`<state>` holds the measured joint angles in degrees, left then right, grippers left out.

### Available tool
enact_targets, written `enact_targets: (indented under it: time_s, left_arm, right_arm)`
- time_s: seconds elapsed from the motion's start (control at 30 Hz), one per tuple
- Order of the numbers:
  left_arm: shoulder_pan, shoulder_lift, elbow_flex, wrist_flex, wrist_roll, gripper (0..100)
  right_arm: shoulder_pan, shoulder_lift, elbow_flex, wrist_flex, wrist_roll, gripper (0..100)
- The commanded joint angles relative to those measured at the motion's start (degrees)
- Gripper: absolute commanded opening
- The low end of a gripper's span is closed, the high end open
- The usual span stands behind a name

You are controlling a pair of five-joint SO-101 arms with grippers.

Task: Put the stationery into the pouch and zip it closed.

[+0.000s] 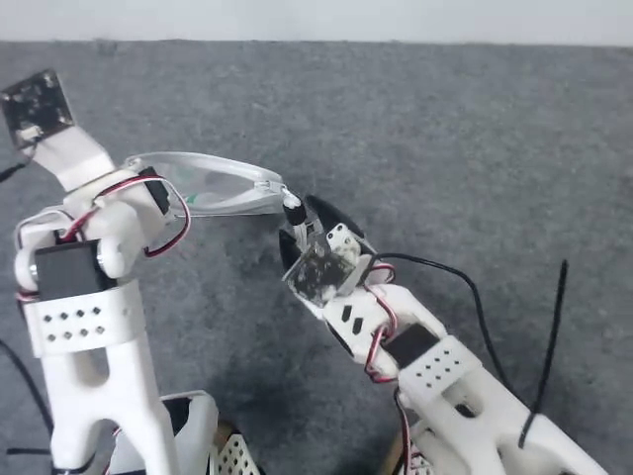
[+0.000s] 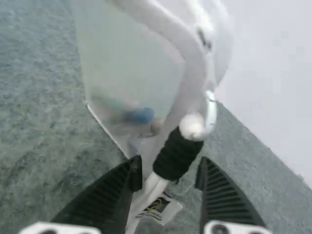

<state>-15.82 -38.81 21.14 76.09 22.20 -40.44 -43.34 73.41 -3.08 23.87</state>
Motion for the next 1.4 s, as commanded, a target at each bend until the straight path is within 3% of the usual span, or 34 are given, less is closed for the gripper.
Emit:
enact_targets:
  time_s: [0.0,1.0,1.17,1.37]
  left_arm:
    - [-0.2,-1.5,-0.9,-2.1,-0.4,1]
    - [-0.2,-1.5,-0.9,-2.1,-1.8,1]
    - [-0.2,-1.6,-0.1,-2.2,-1.8,1]
    - [-0.2,-1.7,-0.1,-2.2,-1.9,1]
  right_arm:
    - [1.7,1.1,-5.2,-1.5,-1.2,13.2]
    - [1.5,1.6,-5.0,-5.8,-1.6,12.8]
    - [1.7,1.0,-5.0,-5.8,-1.6,0.2]
    - [1.8,0.7,-3.8,-5.9,-1.1,0.6]
